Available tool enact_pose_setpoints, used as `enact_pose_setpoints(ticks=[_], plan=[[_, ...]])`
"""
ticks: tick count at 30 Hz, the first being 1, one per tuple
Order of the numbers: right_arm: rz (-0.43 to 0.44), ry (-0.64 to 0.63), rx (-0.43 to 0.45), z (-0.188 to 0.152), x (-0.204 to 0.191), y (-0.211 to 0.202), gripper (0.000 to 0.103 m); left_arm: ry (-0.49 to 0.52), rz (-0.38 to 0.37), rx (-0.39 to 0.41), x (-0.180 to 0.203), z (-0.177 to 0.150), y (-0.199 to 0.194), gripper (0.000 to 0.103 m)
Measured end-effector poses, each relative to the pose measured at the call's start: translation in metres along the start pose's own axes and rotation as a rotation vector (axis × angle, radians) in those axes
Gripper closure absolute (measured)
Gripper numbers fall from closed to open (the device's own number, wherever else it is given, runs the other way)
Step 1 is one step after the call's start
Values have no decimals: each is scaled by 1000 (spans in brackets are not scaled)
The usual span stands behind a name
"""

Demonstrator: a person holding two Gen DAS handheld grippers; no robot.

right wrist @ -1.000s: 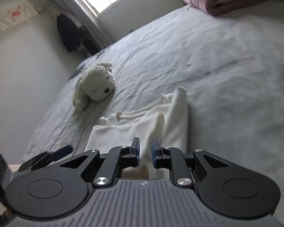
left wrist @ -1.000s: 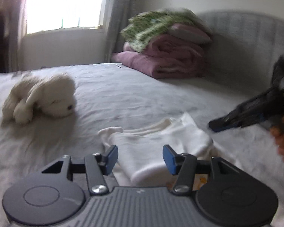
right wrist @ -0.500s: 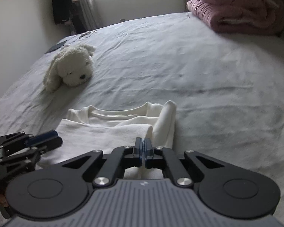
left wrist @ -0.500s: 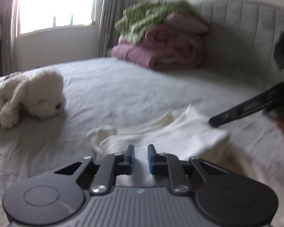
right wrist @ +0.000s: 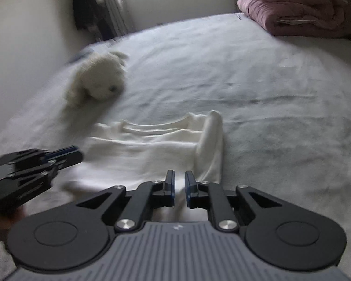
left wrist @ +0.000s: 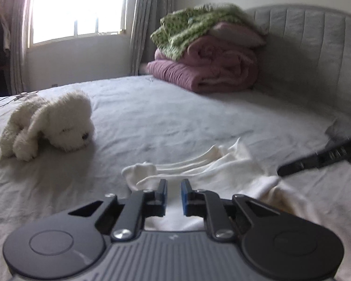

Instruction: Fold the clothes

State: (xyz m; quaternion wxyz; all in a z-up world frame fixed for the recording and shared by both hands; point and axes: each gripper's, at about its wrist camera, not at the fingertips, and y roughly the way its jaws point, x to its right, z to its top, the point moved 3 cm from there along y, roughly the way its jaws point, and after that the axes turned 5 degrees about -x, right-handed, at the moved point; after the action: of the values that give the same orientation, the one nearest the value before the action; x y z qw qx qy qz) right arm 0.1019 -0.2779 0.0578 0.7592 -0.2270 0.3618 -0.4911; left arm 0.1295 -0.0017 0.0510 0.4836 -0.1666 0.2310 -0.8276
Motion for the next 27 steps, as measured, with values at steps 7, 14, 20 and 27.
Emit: enact_pose_setpoints(ticks=[7,14,20,27], plan=[[8,3,-101,-51,-10,23,87,64,-51,-117,35,-37,-9,90],[50,67,-78,-59,-5,13,87,29,-48,-197,48,-62,0,87],[70,99,-31,-73,-5,15,87,23,-36,-183,55,-68,-1,86],[74,90,-20,-86,-10,-15,87,6,-56,-210,65,-76,-30,86]])
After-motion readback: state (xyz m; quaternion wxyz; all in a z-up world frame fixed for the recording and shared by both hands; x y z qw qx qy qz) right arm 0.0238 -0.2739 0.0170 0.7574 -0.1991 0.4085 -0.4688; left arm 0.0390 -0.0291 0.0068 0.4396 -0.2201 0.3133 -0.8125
